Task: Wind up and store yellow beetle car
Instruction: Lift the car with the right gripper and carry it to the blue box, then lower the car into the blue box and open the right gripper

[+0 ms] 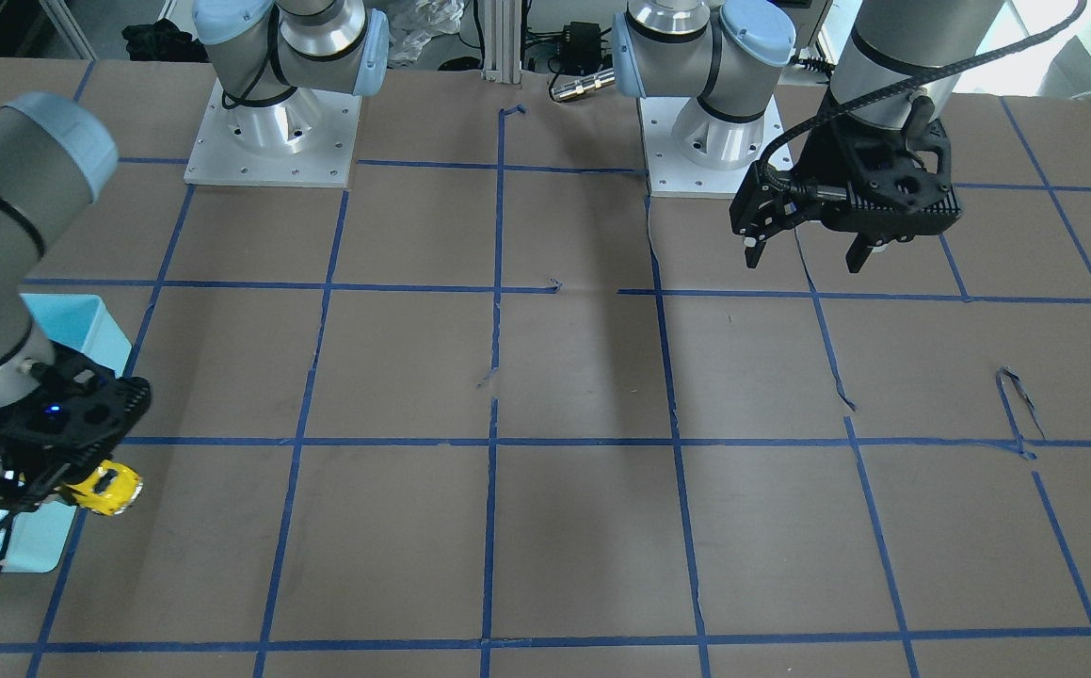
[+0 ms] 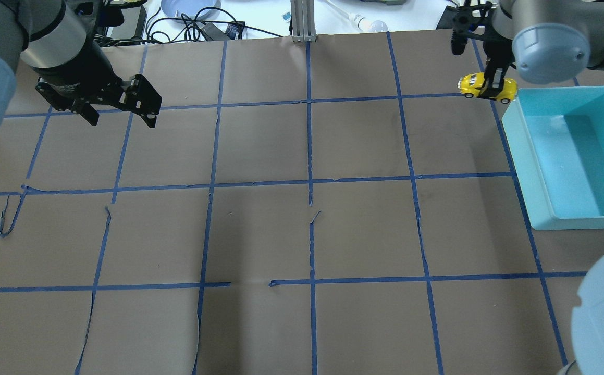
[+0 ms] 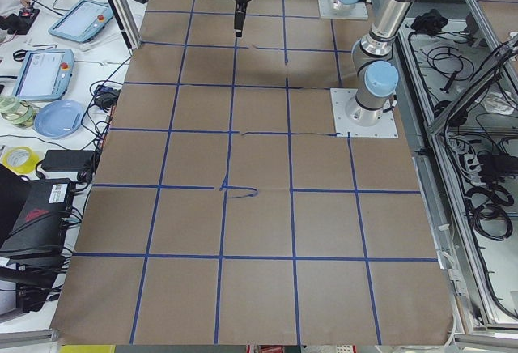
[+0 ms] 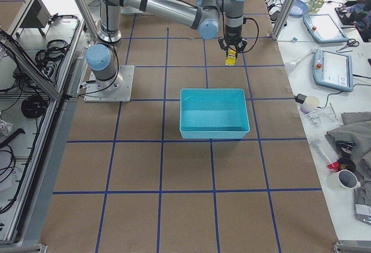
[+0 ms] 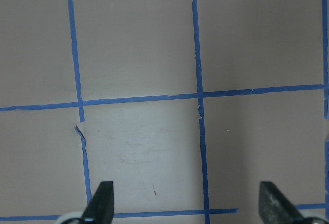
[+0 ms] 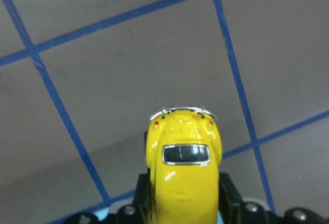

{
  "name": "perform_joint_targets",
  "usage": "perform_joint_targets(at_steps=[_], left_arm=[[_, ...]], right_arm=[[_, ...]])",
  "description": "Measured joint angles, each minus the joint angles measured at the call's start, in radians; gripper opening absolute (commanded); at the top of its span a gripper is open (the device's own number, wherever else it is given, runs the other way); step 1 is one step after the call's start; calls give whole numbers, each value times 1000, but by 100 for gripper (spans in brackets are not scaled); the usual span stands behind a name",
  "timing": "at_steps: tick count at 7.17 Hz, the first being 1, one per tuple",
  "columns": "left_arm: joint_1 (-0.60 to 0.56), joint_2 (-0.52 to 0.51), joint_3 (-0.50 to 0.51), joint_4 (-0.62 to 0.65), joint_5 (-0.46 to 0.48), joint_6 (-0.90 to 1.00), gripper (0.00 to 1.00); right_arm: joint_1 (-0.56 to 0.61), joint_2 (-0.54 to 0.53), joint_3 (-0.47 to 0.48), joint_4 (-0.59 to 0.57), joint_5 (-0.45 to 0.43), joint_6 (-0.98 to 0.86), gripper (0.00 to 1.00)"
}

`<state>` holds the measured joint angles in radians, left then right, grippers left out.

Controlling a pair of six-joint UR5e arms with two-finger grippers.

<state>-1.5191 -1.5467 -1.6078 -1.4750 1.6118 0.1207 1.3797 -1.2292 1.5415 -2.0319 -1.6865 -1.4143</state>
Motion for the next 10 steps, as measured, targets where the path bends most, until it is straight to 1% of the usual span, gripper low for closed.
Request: perform_joint_targets(at_steps=[1, 2, 3, 4, 5, 6, 7, 9, 10], left_arm=[[0, 0, 0, 0, -1, 0, 100], [0, 0, 0, 0, -2, 0, 100], [-1, 0, 0, 1, -3, 0, 100], [-1, 0, 0, 1, -3, 1, 100], [0, 0, 0, 1, -2, 2, 100], [0, -1, 0, 2, -2, 3, 100], [0, -1, 0, 2, -2, 3, 100], [0, -2, 0, 3, -3, 2, 100], [0, -2, 0, 4, -3, 2, 100]], right_arm=[[-80, -1, 19, -1, 5, -34, 0], [-153, -1, 48, -6, 5, -85, 0], [-217, 2, 83, -31, 5, -165, 0], [-273, 8, 124, -93, 10, -256, 0], [-313, 18, 167, -172, 28, -362, 0], [-345, 26, 200, -227, 58, -470, 0], [-378, 35, 223, -249, 90, -556, 0], [-444, 56, 258, -260, 142, -661, 0], [-457, 62, 268, -261, 148, -690, 4]])
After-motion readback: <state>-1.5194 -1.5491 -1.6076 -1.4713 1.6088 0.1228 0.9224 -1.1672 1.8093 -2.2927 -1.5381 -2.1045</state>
